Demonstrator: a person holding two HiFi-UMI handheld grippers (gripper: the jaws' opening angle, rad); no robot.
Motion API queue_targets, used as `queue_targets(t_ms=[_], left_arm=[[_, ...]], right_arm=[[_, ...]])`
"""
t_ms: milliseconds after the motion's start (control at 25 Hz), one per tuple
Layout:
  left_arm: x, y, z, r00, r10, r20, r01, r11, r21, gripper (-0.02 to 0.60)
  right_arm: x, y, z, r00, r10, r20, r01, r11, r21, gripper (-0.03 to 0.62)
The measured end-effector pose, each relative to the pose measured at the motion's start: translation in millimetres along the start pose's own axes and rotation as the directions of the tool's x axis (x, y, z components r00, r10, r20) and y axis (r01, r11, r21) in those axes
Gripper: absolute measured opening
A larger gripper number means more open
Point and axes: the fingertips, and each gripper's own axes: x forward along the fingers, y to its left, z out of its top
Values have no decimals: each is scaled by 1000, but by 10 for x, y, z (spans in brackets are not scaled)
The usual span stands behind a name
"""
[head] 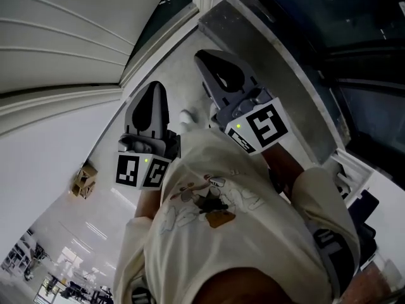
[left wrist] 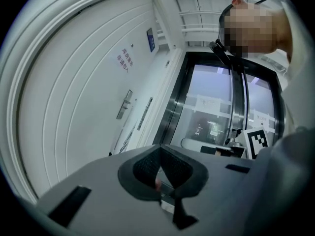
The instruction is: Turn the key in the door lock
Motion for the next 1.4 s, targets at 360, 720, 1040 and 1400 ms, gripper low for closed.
queue_targets(t_ms=[360,720,1040,1400], left_arm=[[188,-288,-96,1000,21,20,-22,999,28,2],[445,-175,-156,999,45,12,-45,999,14,2],[1009,666,-64,999,36,3,-36,999,-36,2],[1866,1886,811,999,-47,22,47,999,-24,2]], right_arm=[[-211,-363,13,999,43,29,-43,999,20,115],[-18,-569,7,994,103,42,-107,988,108,67],[943,-806,-121,998,63,-14,-63,998,-23,97],[2622,-1214,208,1000,-1,-10,1,999,-42,112]])
